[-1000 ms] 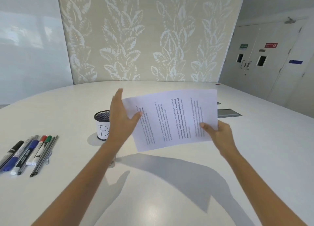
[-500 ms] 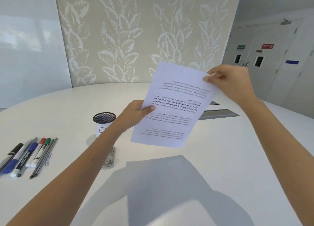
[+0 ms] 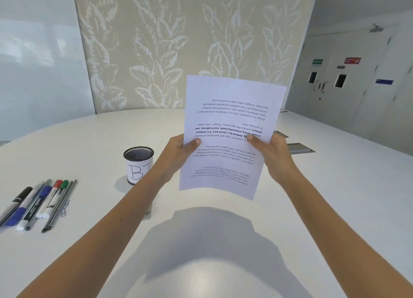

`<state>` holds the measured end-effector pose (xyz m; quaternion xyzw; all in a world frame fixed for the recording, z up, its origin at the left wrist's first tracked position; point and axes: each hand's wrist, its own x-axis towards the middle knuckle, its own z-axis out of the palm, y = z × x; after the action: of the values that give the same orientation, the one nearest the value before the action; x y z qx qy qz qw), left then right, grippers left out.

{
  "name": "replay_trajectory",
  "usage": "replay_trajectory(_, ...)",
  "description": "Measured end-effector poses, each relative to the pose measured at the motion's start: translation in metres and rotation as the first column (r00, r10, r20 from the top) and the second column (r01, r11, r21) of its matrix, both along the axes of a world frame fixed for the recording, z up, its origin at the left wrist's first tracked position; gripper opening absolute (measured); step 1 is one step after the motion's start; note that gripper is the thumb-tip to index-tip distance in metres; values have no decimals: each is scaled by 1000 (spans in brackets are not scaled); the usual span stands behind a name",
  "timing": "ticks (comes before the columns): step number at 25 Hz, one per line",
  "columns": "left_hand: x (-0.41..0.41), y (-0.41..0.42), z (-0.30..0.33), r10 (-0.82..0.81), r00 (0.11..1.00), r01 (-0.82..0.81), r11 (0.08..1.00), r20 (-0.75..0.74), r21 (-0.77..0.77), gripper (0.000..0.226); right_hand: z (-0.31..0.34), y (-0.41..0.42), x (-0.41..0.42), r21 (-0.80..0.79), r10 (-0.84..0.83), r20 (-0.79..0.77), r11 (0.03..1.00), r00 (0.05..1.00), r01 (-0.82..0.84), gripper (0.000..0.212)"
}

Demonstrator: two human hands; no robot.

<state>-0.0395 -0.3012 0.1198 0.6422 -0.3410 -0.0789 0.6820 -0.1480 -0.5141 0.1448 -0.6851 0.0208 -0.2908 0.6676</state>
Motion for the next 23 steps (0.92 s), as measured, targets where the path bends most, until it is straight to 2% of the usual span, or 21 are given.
replay_trajectory(3,-8,-2,-4,-9,1000,7,998,-30,-57,26,-8,7,-3,17,-42,61,999,997,41,26)
replay_trajectory(6,-12,4,-25,-30,997,23,995,-68,-92,30,-31,10,-9,46,-35,25,998,999,34,24)
replay_trajectory(10,-15,10,-56,-48,990,46,999,-134,-18,32,-62,16,-16,56,-10,-53,998,999,13,17)
replay_trajectory(16,-16,0,-45,-14,991,2,996,-135,-88,26,-47,14,-9,90,-43,-44,995,998,47,13)
replay_trajectory(20,-24,-2,-64,30,981,-30,1000,-193,5,21,-77,17,-11,71,-8,-111,997,994,16,21)
replay_trajectory(23,-21,0,-77,-10,993,22,995,-115,99,25,-94,13,-10,60,-21,-201,998,979,34,24)
